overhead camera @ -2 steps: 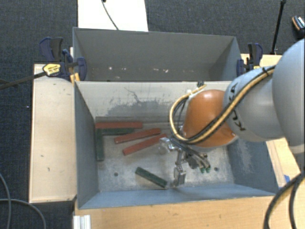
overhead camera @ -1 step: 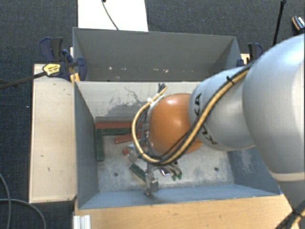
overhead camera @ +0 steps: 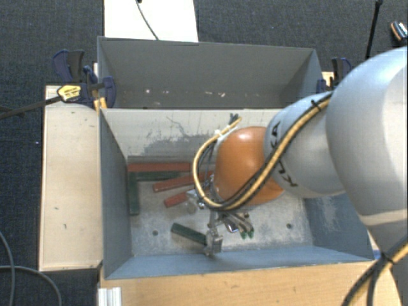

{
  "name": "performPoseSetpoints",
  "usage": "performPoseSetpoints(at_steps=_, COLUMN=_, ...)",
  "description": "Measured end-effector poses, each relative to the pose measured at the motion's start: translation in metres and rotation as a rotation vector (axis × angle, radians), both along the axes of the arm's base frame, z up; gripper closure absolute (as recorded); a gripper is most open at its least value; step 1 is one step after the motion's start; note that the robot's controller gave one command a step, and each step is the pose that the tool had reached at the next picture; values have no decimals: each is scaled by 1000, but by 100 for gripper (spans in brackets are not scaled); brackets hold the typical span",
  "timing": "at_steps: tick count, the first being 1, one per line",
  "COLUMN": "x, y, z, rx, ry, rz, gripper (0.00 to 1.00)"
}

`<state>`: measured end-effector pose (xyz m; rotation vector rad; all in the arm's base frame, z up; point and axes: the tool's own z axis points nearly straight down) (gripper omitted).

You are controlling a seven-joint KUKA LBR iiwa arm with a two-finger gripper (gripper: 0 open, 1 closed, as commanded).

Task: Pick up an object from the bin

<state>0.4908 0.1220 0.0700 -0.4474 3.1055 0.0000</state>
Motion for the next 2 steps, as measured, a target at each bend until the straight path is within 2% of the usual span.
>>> performPoseSetpoints(at_steps=1, x=-1, y=1, z=0, rx=0, ry=2, rz=3, gripper=100)
performPoseSetpoints(at_steps=2, x=21, y=-7, z=141, rx=2, ry=-8, rz=16, gripper=100)
